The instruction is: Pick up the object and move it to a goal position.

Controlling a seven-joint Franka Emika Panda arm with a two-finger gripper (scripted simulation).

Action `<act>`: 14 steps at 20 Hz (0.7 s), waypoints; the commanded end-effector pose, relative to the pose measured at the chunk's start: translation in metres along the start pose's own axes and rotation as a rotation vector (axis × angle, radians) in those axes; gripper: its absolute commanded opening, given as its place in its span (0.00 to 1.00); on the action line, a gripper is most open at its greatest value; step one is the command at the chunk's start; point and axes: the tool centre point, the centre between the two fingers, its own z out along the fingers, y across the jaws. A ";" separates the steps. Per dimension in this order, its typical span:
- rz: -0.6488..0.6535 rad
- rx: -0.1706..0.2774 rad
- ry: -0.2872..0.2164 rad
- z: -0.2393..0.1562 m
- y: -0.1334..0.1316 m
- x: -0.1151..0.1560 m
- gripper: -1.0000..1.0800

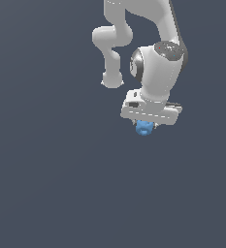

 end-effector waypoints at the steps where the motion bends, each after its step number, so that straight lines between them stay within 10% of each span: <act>1: 0.001 0.000 -0.001 -0.013 -0.013 0.005 0.00; 14: 0.001 0.000 -0.002 -0.037 -0.039 0.016 0.00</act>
